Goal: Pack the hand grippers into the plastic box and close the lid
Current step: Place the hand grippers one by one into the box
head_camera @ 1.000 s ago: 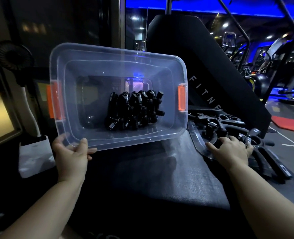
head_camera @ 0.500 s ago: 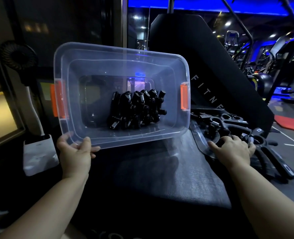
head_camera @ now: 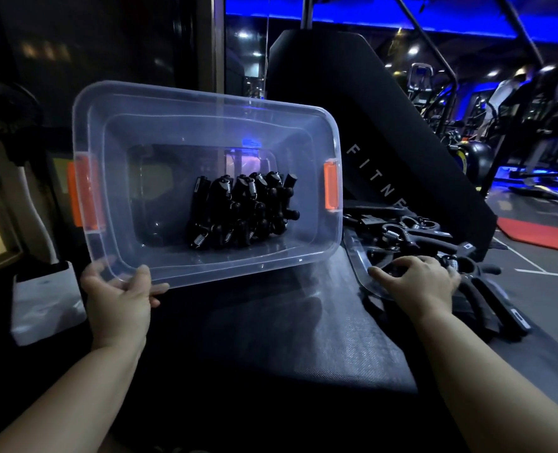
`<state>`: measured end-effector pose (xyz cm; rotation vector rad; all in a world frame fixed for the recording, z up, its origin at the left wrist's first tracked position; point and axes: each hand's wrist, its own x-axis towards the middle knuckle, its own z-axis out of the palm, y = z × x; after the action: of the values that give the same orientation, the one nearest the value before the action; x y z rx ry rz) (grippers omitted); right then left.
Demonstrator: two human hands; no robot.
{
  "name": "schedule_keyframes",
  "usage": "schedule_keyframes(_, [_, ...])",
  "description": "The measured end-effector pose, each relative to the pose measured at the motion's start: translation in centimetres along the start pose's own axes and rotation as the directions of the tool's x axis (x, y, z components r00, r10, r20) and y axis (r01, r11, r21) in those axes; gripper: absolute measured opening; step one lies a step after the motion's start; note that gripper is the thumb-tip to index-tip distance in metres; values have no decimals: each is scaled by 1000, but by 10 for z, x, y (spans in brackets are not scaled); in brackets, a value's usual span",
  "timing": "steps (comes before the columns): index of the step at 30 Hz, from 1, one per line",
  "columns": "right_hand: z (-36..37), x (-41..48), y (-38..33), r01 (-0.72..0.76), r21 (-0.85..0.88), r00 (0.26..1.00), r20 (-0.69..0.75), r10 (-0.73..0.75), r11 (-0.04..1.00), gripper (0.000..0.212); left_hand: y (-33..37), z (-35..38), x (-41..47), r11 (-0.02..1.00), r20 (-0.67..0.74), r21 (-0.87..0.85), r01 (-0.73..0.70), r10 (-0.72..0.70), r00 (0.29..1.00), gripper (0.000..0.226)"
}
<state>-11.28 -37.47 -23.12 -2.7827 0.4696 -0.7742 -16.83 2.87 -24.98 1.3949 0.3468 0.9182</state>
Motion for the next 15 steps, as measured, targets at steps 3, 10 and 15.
schedule_keyframes(3, [-4, -3, 1, -24, 36, 999, 26, 23, 999, 52, 0, 0, 0, 1000, 4, 3, -4, 4, 1000, 45])
schedule_keyframes(10, [-16, -11, 1, -66, 108, 996, 63, 60, 992, 63, 0, 0, -1, 1000, 6, 5, -9, 9, 1000, 44])
schedule_keyframes(15, [-22, -13, 2, -93, 112, 994, 71, 85, 989, 75, 1, 0, -1, 1000, 13, -3, -2, 2, 1000, 45])
